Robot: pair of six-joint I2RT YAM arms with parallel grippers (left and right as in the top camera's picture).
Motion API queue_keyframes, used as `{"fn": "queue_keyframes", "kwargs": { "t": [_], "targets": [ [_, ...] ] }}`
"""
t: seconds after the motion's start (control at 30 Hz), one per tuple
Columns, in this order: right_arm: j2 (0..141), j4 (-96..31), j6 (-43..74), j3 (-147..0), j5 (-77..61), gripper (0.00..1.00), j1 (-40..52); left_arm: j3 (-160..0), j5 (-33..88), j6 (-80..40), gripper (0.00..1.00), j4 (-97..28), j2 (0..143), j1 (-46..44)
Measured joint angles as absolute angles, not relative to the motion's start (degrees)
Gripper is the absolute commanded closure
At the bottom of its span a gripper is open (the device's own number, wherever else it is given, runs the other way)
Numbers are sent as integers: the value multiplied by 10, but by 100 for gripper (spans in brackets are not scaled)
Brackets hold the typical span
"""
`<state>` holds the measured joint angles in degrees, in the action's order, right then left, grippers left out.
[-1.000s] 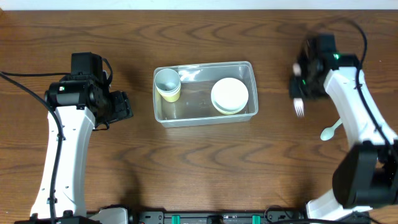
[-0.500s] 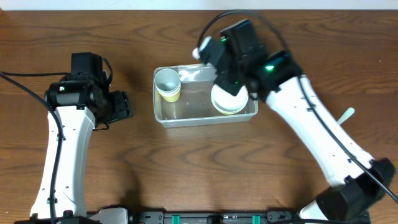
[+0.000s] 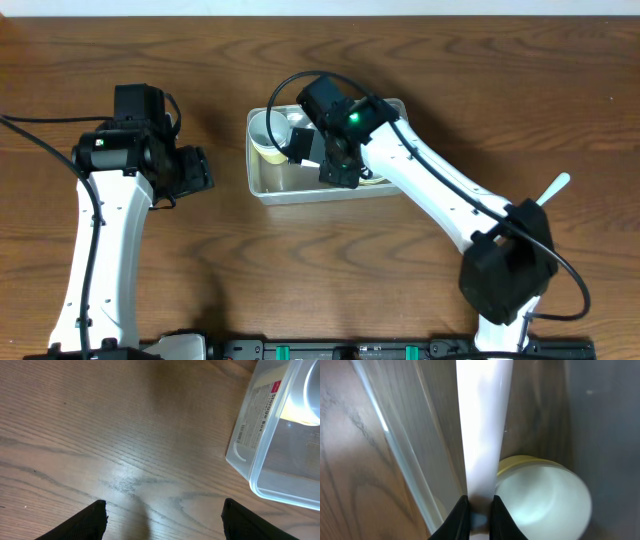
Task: Pack container
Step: 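Carry the white fork with the right gripper into the container and release, then move the right gripper back over the pale green spoon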
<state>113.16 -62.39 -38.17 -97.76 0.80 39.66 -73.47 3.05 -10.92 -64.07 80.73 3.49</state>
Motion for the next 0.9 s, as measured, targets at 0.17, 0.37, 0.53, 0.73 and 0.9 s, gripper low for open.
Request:
{"fn": "queue_keyframes", "kwargs": {
  "t": [0.17, 0.37, 0.53, 0.73, 0.9],
  "targets": [
    [1145, -622, -384, -978, 8, 54, 397, -735, 30, -109, 26, -641, 807, 35],
    [1145, -621, -388, -978, 8, 46, 397, -735, 30, -109, 26, -641, 807, 35],
    [1145, -614, -377, -978, 11, 47, 397, -735, 30, -109, 26, -640, 807, 35],
    [1130, -576, -294, -977, 43, 44, 391, -735, 30, -109, 26, -638, 807, 35],
    [1046, -555, -132, -977, 105, 35, 339, -735, 30, -109, 26, -638, 807, 35]
  ]
}}
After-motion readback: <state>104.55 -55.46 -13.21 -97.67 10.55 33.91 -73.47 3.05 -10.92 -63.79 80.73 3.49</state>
